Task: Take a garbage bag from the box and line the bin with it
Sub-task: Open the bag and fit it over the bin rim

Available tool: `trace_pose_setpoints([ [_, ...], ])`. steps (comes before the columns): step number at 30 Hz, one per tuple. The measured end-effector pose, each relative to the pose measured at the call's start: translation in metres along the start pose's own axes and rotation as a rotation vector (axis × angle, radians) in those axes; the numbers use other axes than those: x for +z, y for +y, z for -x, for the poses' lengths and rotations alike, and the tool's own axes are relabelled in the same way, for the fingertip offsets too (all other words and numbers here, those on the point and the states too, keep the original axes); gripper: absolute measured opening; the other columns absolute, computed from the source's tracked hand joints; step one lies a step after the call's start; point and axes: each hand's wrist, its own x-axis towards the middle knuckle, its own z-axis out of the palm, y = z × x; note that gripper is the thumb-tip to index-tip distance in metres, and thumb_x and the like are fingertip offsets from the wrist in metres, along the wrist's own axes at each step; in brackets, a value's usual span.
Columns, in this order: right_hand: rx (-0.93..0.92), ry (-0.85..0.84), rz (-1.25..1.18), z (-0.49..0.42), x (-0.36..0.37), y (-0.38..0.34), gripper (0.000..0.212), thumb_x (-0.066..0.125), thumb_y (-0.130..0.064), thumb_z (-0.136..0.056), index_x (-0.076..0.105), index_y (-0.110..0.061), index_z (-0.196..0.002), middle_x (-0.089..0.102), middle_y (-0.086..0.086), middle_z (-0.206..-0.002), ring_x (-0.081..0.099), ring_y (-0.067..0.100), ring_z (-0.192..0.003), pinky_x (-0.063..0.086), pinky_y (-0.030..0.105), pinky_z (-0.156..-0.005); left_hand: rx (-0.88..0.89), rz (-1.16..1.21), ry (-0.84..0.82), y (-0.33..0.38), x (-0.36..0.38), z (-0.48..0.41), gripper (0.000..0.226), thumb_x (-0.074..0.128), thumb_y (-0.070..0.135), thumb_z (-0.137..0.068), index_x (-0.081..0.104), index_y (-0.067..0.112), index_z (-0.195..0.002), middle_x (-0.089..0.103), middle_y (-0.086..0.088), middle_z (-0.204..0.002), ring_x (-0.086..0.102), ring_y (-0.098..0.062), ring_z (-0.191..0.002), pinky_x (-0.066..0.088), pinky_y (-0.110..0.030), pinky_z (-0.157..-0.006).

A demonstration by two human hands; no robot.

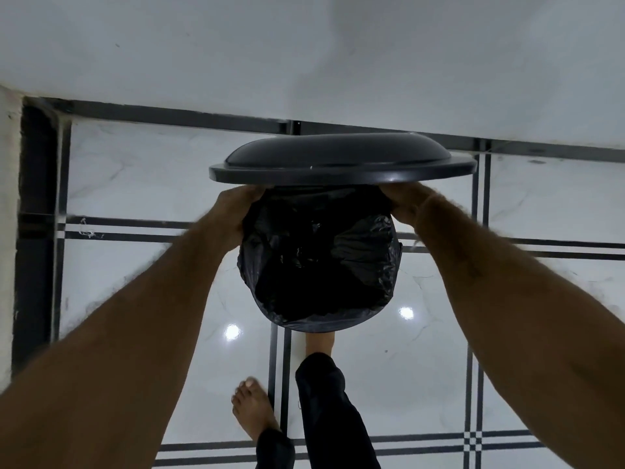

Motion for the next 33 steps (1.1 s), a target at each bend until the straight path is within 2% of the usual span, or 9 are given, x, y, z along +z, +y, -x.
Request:
trace_pose_setpoints([
  [1, -0.091, 0.02, 0.161, 0.023, 0.068, -0.081, 0.054, 0.099, -0.041, -0.055, 0.056, -0.021, -0.081, 0.049, -0.007, -0.07, 0.05, 0.012, -0.069, 0.033, 0.026, -0.069, -0.001, 0.01, -0.002, -0.005, -0.009, 0.003, 0.037, 0.067, 0.03, -0.095, 0.069, 0.005, -0.123, 0.075, -0.009, -0.114, 0.072, -0.024, -0.098, 0.058, -0.037, -0.085],
  [3, -0.245, 0.301, 0.925, 0.091, 0.226, -0.26, 0.031, 0.084, -0.054, -0.079, 0.076, -0.023, -0.077, 0.065, -0.008, -0.076, 0.059, 0.014, -0.081, 0.043, 0.027, -0.078, -0.02, -0.005, -0.013, -0.018, -0.025, 0.009, 0.029, 0.058, 0.036, -0.101, 0.07, 0.013, -0.115, 0.072, 0.0, -0.105, 0.066, -0.018, -0.091, 0.051, -0.032, -0.08],
  [6, -0.199, 0.395, 1.007, 0.126, 0.325, -0.381, 0.037, 0.059, -0.051, -0.1, 0.077, -0.02, -0.107, 0.076, 0.0, -0.107, 0.066, 0.02, -0.103, 0.049, 0.04, -0.098, -0.059, -0.026, -0.015, -0.04, -0.035, 0.016, 0.022, 0.055, 0.033, -0.104, 0.068, 0.019, -0.092, 0.068, 0.005, -0.09, 0.059, -0.013, -0.081, 0.047, -0.028, -0.073],
  [11, -0.208, 0.408, 0.891, 0.111, 0.285, -0.353, 0.052, 0.068, -0.054, -0.092, 0.075, -0.01, -0.12, 0.075, 0.009, -0.126, 0.066, 0.026, -0.126, 0.046, 0.047, -0.113, -0.061, 0.197, 0.107, -0.057, -0.029, 0.011, 0.031, 0.056, 0.032, -0.104, 0.07, 0.005, -0.11, 0.071, -0.013, -0.122, 0.069, -0.026, -0.116, 0.059, -0.034, -0.085],
  [15, -0.305, 0.433, 0.846, 0.123, 0.281, -0.348, 0.041, 0.064, -0.052, -0.096, 0.079, -0.016, -0.105, 0.075, 0.002, -0.11, 0.064, 0.022, -0.113, 0.047, 0.044, -0.111, 0.0, 0.178, 0.139, -0.066, -0.025, 0.023, 0.041, 0.05, 0.039, -0.105, 0.071, 0.006, -0.117, 0.075, -0.006, -0.118, 0.07, -0.021, -0.111, 0.057, -0.03, -0.082],
  [19, -0.321, 0.528, 0.942, 0.135, 0.277, -0.337, 0.044, 0.058, -0.055, -0.1, 0.076, -0.016, -0.109, 0.075, 0.001, -0.103, 0.065, 0.022, -0.098, 0.052, 0.045, -0.095, -0.018, 0.155, 0.216, -0.07, -0.019, 0.034, 0.028, 0.056, 0.039, -0.103, 0.07, 0.019, -0.089, 0.075, 0.011, -0.076, 0.065, -0.012, -0.084, 0.05, -0.027, -0.067],
  [24, -0.41, 0.644, 0.934, 0.133, 0.276, -0.332, 0.043, 0.06, -0.049, -0.101, 0.073, -0.009, -0.109, 0.069, 0.003, -0.1, 0.061, 0.021, -0.093, 0.051, 0.035, -0.077, 0.038, 0.175, 0.279, -0.075, -0.014, 0.042, 0.025, 0.055, 0.035, -0.104, 0.07, 0.015, -0.101, 0.07, 0.008, -0.085, 0.062, -0.01, -0.084, 0.049, -0.027, -0.071],
  [29, -0.762, 0.858, 0.938, 0.15, 0.248, -0.291, 0.037, 0.068, -0.038, -0.091, 0.068, -0.005, -0.107, 0.07, 0.001, -0.1, 0.066, 0.017, -0.091, 0.054, 0.029, -0.08, 0.018, 0.112, 0.503, -0.105, -0.001, 0.075, 0.019, 0.06, 0.031, -0.102, 0.062, 0.013, -0.102, 0.063, 0.003, -0.092, 0.06, -0.014, -0.089, 0.05, -0.031, -0.083],
  [33, -0.591, 0.824, 0.689, 0.163, 0.223, -0.246, 0.029, 0.066, -0.034, -0.095, 0.063, -0.01, -0.112, 0.069, 0.014, -0.116, 0.067, 0.032, -0.106, 0.058, 0.041, -0.086, -0.103, 0.26, 0.425, -0.129, 0.003, 0.099, 0.027, 0.059, 0.025, -0.103, 0.063, 0.006, -0.122, 0.071, -0.011, -0.115, 0.069, -0.023, -0.098, 0.058, -0.034, -0.077],
])
